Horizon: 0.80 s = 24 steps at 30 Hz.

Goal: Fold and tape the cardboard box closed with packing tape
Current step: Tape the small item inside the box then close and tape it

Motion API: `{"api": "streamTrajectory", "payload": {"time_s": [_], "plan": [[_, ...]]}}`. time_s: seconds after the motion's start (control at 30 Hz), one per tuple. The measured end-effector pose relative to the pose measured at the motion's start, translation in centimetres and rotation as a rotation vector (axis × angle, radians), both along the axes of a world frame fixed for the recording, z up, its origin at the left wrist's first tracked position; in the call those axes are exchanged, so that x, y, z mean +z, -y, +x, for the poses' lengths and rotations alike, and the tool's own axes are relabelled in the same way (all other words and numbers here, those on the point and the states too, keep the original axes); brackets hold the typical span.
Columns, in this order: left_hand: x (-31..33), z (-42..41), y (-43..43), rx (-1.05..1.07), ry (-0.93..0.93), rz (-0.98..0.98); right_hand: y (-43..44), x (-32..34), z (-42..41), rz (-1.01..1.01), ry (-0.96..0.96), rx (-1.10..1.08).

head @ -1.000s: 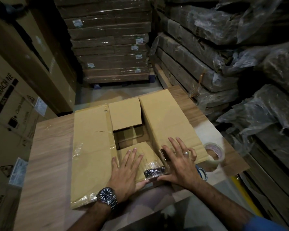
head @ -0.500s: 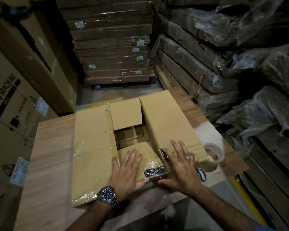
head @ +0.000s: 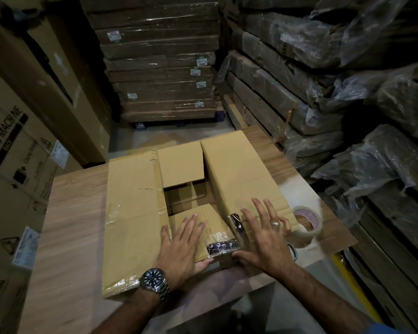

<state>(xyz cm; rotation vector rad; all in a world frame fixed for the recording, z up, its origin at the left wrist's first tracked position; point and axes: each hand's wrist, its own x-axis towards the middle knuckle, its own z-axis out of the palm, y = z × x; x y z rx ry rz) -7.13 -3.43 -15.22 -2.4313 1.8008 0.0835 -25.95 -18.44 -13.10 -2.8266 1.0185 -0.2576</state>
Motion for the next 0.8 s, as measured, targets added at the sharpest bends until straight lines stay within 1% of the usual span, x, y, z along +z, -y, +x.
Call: {"api": "streamTrajectory", "payload": {"time_s": [0.13, 0.23, 0.47, 0.7, 0.8], "plan": [[0.1, -0.2, -0.1, 0.007, -0.023, -0.01, -1.9, -0.2, 1.9, 0.01, -0.014, 0.076], [0.2, -0.3, -0.1, 0.013, -0.023, -0.02, -1.6, 0.1, 2.7, 0.028, -0.021, 0.079], [-0.1, -0.2, 0.0, -0.002, -0.006, -0.03, 0.3, 0.0, 0.5, -0.016, -0.021, 0.026], [0.3, -0.3, 0.0, -0.038, -0.021, 0.006, -1.4, -0.1, 2.6, -0.046, 0.027, 0.118], [0.4, -0.2, 0.0, -0.037, -0.016, 0.024, -0.4, -0.1, 1.9, -0.034, 0.011, 0.1]]}}
